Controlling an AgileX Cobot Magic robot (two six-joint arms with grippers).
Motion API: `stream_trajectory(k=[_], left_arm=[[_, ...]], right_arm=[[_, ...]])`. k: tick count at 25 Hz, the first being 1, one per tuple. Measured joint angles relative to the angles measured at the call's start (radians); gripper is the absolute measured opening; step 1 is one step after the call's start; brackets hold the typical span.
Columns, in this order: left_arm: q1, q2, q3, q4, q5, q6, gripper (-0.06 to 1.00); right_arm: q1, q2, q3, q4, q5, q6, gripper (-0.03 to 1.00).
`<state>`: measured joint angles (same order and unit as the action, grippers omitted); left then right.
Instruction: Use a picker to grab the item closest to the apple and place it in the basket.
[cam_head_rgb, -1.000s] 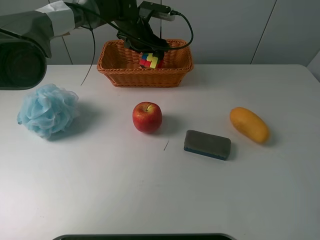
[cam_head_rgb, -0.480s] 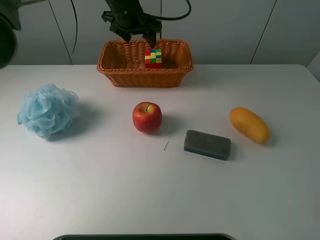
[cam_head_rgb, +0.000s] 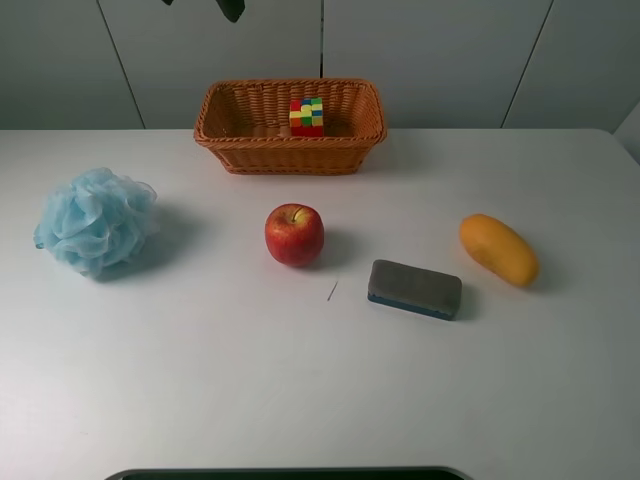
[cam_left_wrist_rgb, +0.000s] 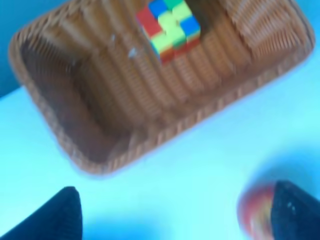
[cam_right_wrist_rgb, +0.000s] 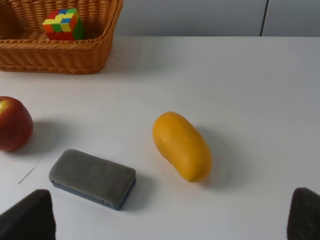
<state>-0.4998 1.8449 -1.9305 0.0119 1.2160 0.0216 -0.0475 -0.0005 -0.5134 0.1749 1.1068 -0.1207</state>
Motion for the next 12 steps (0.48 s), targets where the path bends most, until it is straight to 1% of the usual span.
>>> stream_trajectory(k=[5, 11, 12], left_arm=[[0.000, -0.298, 0.316, 0.002, 0.001, 0.025, 0.73], [0.000, -0.627, 0.711, 0.000, 0.004, 0.029, 0.73], [0.000, -0.683, 0.758, -0.002, 0.006, 0.029, 0.73]], right_arm=[[0.000, 0.000, 0.000, 0.000, 0.000, 0.000, 0.70], [0.000, 0.000, 0.000, 0.000, 0.000, 0.000, 0.70], [0.000, 0.000, 0.000, 0.000, 0.000, 0.000, 0.70]])
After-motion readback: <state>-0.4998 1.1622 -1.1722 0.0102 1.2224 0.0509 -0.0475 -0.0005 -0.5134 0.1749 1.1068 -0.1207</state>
